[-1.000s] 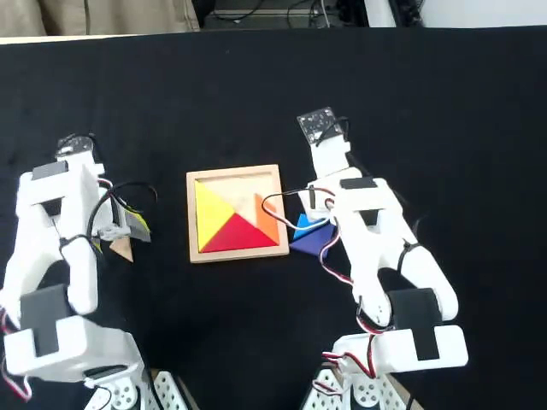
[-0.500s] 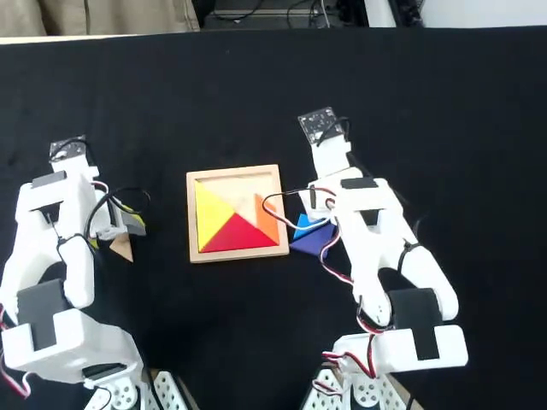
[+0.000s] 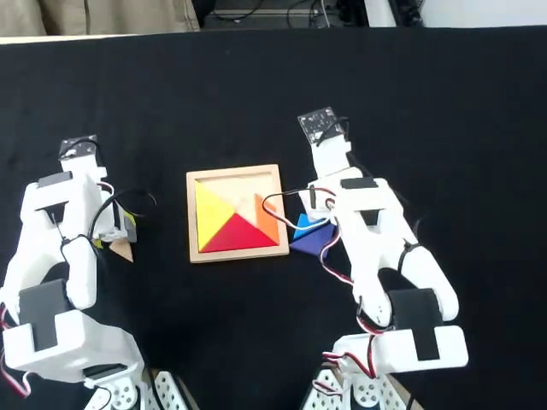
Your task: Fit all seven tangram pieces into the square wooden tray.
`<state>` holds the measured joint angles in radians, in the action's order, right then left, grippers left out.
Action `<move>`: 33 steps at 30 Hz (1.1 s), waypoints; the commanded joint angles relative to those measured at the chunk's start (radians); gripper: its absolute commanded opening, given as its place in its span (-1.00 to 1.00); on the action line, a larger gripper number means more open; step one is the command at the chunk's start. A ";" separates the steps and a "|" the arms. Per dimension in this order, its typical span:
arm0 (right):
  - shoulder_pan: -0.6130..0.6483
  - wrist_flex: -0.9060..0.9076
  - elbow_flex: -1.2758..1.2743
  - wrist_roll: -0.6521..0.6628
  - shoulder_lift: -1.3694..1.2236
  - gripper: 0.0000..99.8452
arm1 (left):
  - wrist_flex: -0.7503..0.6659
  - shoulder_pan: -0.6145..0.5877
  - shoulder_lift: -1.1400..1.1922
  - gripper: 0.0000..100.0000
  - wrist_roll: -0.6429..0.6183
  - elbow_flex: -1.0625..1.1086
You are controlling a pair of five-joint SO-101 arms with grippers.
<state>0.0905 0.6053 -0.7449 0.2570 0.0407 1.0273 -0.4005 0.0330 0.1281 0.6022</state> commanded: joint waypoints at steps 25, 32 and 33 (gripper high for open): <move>-0.017 -0.017 0.007 0.009 0.044 -0.93 | 0.046 0.142 -0.006 -0.59 -0.061 0.024; -0.017 -0.017 0.007 0.009 0.044 -0.93 | 0.051 0.140 -0.008 -0.59 -0.158 0.047; -0.017 -0.017 0.007 0.009 0.044 -0.93 | 0.051 0.140 -0.014 -0.59 -0.169 0.053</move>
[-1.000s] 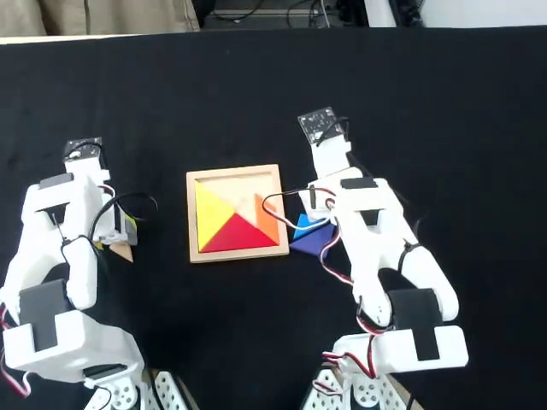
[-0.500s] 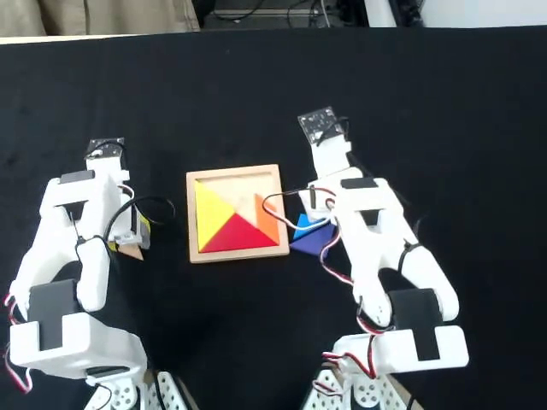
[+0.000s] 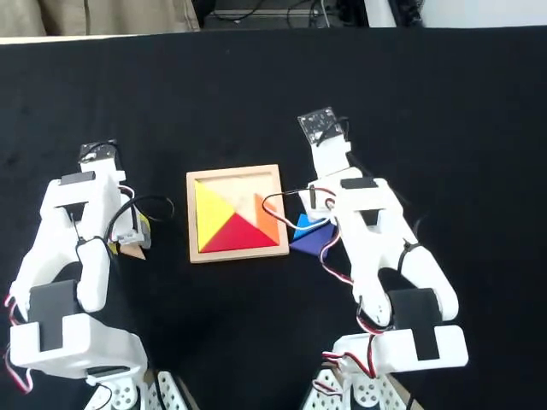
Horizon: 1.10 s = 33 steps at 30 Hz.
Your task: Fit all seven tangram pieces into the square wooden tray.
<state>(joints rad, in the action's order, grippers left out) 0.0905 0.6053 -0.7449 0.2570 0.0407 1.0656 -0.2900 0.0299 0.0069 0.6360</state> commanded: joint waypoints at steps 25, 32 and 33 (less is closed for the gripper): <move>-0.017 -0.017 0.007 0.009 0.044 -0.93 | -0.018 0.030 -0.014 -0.59 -0.304 0.028; -0.017 -0.017 0.007 0.009 0.044 -0.93 | -0.048 0.030 -0.014 -0.59 -0.311 0.018; -0.017 -0.017 0.005 0.009 0.044 -0.93 | -0.048 0.031 -0.014 -0.59 -0.311 0.019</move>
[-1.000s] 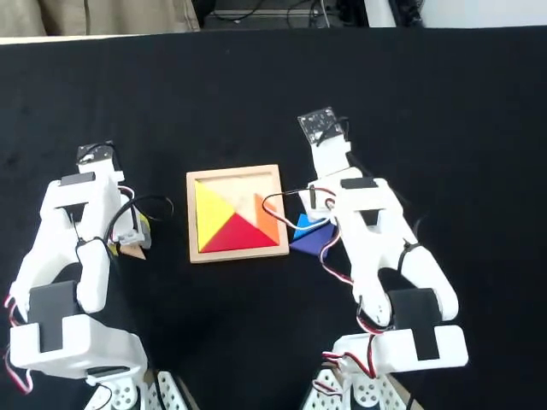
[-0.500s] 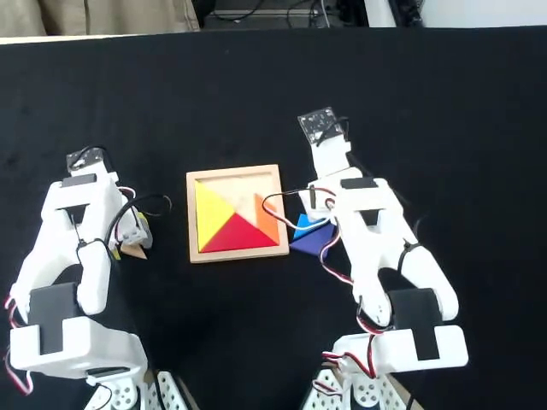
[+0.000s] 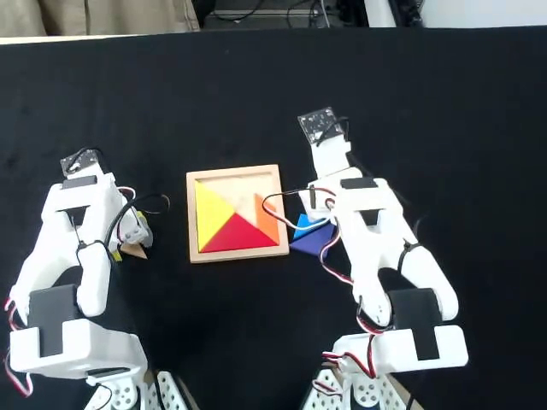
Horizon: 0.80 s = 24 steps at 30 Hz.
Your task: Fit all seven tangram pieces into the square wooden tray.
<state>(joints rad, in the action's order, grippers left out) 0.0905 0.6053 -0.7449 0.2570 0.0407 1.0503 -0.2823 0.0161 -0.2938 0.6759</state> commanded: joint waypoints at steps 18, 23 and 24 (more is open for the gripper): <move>-0.017 -0.017 0.005 0.009 0.044 -0.93 | -0.032 0.021 -0.002 -0.42 -0.014 -0.042; -0.017 -0.017 0.005 0.009 0.044 -0.93 | -0.028 0.030 -0.002 -0.42 -0.086 -0.064; -0.017 -0.017 0.005 0.009 0.044 -0.93 | -0.025 0.030 -0.002 -0.42 -0.087 -0.073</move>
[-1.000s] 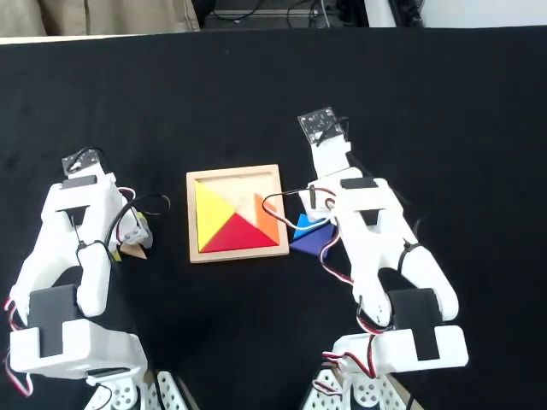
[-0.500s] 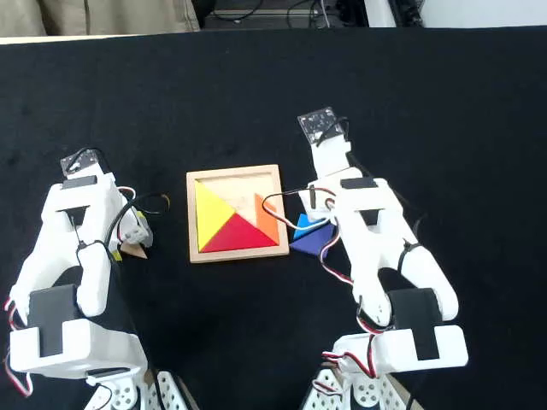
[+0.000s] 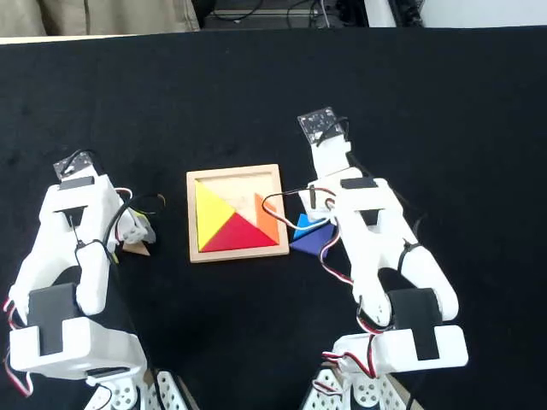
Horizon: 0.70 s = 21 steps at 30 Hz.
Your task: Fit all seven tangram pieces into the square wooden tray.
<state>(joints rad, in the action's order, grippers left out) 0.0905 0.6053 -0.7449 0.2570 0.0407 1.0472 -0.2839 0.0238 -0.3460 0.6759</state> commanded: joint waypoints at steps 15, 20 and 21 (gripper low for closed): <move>-0.017 -0.017 0.005 0.011 0.044 -0.93 | -0.084 -0.001 -0.006 -0.42 -0.037 -0.073; -0.017 -0.017 0.005 0.011 0.044 -0.93 | -0.092 -0.008 -0.003 -0.43 -0.037 -0.074; -0.017 -0.017 0.005 0.011 0.044 -0.93 | -0.092 -0.010 -0.003 -0.43 -0.037 -0.076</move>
<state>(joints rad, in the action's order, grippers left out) 0.0905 0.6053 -0.7449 0.2570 0.0407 1.0027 -0.2808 0.0299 -0.3721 0.6544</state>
